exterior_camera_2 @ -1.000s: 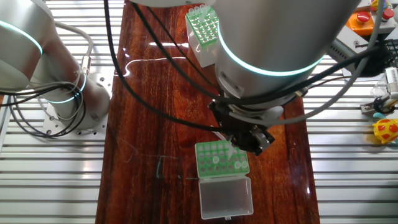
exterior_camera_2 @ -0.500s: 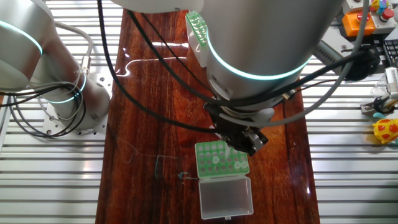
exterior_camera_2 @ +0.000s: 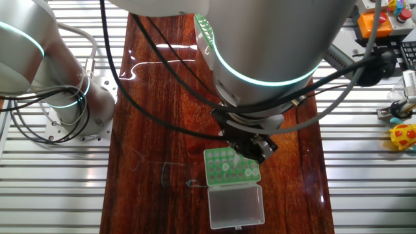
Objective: Transfer all large pipette tips from one holder to another
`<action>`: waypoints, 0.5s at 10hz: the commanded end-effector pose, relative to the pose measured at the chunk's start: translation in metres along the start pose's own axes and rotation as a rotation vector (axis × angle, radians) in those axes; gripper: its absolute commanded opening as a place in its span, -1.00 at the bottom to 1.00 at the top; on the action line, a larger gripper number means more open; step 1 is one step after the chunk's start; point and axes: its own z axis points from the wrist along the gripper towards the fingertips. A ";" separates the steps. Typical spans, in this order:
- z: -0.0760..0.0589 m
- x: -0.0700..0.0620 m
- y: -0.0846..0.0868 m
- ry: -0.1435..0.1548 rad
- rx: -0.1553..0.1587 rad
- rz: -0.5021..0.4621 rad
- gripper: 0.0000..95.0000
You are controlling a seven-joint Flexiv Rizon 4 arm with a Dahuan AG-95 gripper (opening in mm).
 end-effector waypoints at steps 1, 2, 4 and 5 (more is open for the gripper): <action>0.001 0.001 0.000 0.001 -0.001 -0.004 -1.00; 0.001 0.001 0.000 0.002 -0.002 -0.007 -1.00; 0.001 0.001 0.001 0.006 -0.004 -0.014 -1.00; 0.001 0.001 0.001 0.008 -0.005 -0.017 -1.00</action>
